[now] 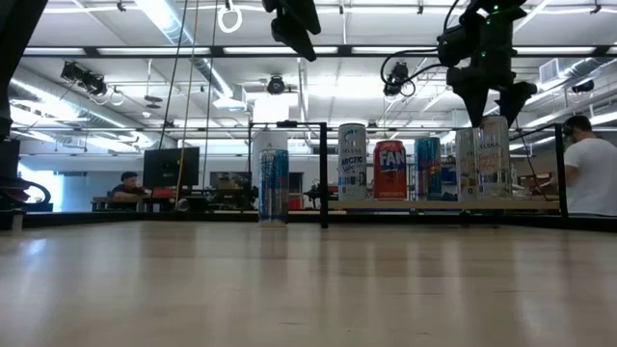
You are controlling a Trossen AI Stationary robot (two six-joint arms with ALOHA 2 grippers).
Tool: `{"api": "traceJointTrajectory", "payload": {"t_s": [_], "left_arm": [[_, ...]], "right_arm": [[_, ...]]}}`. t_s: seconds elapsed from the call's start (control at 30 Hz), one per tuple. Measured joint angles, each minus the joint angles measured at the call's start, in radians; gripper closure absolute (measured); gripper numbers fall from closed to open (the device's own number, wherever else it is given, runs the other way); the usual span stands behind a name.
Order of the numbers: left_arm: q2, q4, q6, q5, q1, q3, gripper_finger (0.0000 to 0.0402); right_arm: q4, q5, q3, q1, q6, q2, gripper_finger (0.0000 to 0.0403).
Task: Place canned beverage on shelf
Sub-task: Put the white yellow soda can on the shelf aligned with the other white yellow soda can
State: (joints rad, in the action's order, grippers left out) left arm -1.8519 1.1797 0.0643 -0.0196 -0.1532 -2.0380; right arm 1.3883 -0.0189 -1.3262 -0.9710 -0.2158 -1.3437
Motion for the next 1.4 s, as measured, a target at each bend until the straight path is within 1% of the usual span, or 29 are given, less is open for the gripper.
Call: {"api": "traceJointTrajectory", "payload": {"t_s": [0.13,0.23,0.4,0.5,0.6,0.7,0.83,1.03,1.13,1.23,1.4], "left_arm": [[0.0,0.0,0.0,0.0,0.0,0.0,0.0044],[0.0,0.0,0.0,0.0,0.0,0.0,0.0044],[0.0,0.0,0.0,0.0,0.0,0.0,0.0044],[0.0,0.0,0.0,0.0,0.0,0.0,0.0044],[0.0,0.0,0.0,0.0,0.0,0.0,0.0044],[0.0,0.0,0.0,0.0,0.0,0.0,0.0044],[0.0,0.0,0.0,0.0,0.0,0.0,0.0044],[0.0,0.0,-0.001,0.0,0.0,0.0,0.0044],[0.0,0.0,-0.001,0.0,0.0,0.0,0.0044],[0.0,0.0,-0.001,0.0,0.0,0.0,0.0044],[0.0,0.0,-0.001,0.0,0.0,0.0,0.0044]], "right_arm": [[0.0,0.005,0.0,0.0,-0.006,0.0,0.0017],[0.011,0.008,0.0,0.0,0.042,0.0,0.0026],[0.011,0.033,0.0,0.0,0.072,0.0,0.0065],[0.011,0.034,0.0,0.0,0.125,0.0,0.0094],[0.012,0.034,0.0,0.0,0.212,0.0,0.0121],[0.01,0.034,0.0,0.0,0.323,0.0,0.0134],[0.01,0.037,-0.001,0.0,0.471,0.0,0.0128],[0.021,0.053,-0.001,-0.001,0.642,0.001,0.0123],[0.015,0.048,-0.001,-0.001,0.69,0.001,0.0123],[0.011,0.014,-0.001,-0.001,0.732,0.001,0.0116],[0.005,-0.041,0.0,-0.001,0.739,0.0,0.0104]]}}
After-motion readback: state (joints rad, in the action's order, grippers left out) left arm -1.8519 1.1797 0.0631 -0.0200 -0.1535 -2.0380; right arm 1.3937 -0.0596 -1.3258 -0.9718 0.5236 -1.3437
